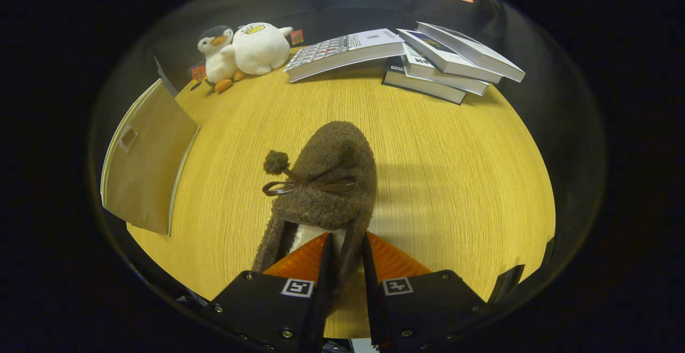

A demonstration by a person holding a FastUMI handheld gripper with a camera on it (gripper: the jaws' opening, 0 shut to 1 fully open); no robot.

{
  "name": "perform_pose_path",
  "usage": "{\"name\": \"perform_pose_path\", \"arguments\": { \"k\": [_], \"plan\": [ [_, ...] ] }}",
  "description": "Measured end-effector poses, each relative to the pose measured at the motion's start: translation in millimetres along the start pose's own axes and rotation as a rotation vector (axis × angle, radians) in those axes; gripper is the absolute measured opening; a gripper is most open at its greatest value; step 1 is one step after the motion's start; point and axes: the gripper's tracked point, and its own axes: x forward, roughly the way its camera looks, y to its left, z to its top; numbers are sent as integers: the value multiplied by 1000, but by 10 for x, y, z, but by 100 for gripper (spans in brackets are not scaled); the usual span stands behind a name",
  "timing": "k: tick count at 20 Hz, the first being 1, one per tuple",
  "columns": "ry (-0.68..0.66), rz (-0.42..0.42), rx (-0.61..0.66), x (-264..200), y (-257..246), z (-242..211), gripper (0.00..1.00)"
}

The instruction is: Open the storage box then place both shoes into the box .Put the left shoe in first, then the right shoe, with the right side of both shoes facing outward in a uniform manner.

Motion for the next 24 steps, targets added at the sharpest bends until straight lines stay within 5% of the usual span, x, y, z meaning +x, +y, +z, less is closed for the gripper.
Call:
{"name": "perform_pose_path", "arguments": {
  "k": [2, 4, 13, 24],
  "plan": [
    [-42, -67, 0, 45, -123, 35, 32],
    [-55, -51, 49, 15, -93, 39, 2],
    [-83, 37, 192, -184, 113, 193, 0],
    [-185, 174, 268, -873, 946, 1002, 0]
  ]
}}
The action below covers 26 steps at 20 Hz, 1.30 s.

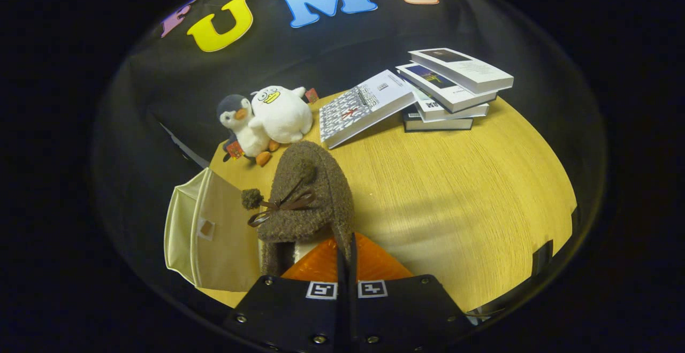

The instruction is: Open the storage box then place both shoes into the box .Put the left shoe in first, then the right shoe, with the right side of both shoes facing outward in a uniform manner.

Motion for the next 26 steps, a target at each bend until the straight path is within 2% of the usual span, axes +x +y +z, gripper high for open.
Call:
{"name": "perform_pose_path", "arguments": {
  "k": [6, 19, 26],
  "plan": [
    [-28, 73, 0, -75, 730, 159, 0],
    [-9, 238, 3, 36, 2169, -1, 0],
    [46, 238, -36, 258, 2556, -374, 0]
  ]
}}
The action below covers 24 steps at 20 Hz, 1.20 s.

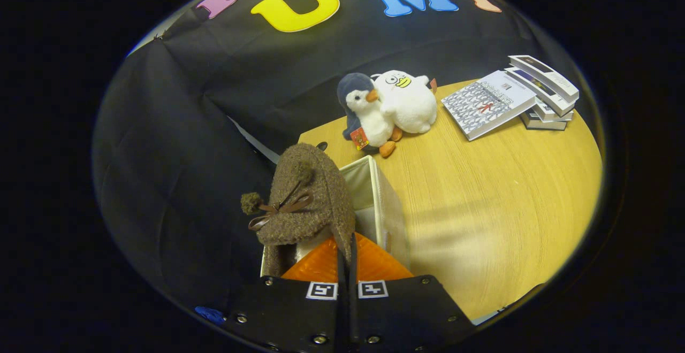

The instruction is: Open the storage box then place both shoes into the box .Put the left shoe in first, then the right shoe, with the right side of both shoes facing outward in a uniform manner.

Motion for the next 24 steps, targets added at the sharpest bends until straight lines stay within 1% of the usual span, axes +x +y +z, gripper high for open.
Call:
{"name": "perform_pose_path", "arguments": {
  "k": [3, 4, 6, 7, 9, 10, 11, 17, 21, 24],
  "plan": [
    [6, -49, -14, 86, -61, -84, 0],
    [1, -45, -12, 130, -46, -101, 1],
    [-21, -13, -1, 83, 24, -45, 15],
    [-39, 4, 2, 53, 51, -11, 47],
    [-74, -17, -30, -59, 1, 84, 86],
    [-99, -20, -58, -114, -8, 157, 94],
    [-123, -18, -84, -169, -6, 194, 97],
    [-328, 21, -254, -828, -4, 581, 97],
    [-474, -5, -361, -1381, -156, 823, 97],
    [-568, -28, -419, -1766, -328, 948, 97]
  ]
}}
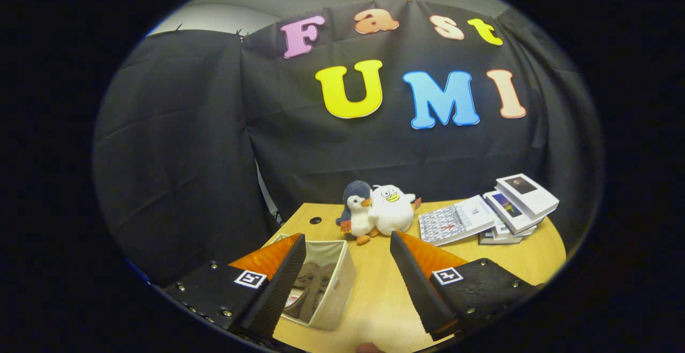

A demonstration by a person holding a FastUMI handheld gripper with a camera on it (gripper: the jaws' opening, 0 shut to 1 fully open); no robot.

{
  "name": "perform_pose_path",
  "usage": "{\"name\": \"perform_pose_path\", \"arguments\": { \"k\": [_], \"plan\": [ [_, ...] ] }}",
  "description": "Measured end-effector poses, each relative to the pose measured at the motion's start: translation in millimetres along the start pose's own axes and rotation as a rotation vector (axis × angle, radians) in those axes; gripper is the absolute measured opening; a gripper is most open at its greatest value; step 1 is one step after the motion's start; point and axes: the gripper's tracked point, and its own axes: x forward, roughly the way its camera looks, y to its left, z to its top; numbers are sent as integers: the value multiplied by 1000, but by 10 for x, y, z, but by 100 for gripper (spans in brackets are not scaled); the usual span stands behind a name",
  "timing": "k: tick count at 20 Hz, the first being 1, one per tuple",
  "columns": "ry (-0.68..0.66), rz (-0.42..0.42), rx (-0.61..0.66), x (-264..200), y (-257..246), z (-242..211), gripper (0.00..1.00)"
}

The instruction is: Open the storage box then place both shoes into the box .Put the left shoe in first, then the right shoe, with the right side of both shoes facing outward in a uniform manner.

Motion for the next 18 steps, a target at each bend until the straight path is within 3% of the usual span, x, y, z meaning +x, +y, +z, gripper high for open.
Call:
{"name": "perform_pose_path", "arguments": {
  "k": [10, 18],
  "plan": [
    [-220, -166, -61, -638, -972, 496, 97],
    [-297, -199, -43, -799, -1278, 696, 97]
  ]
}}
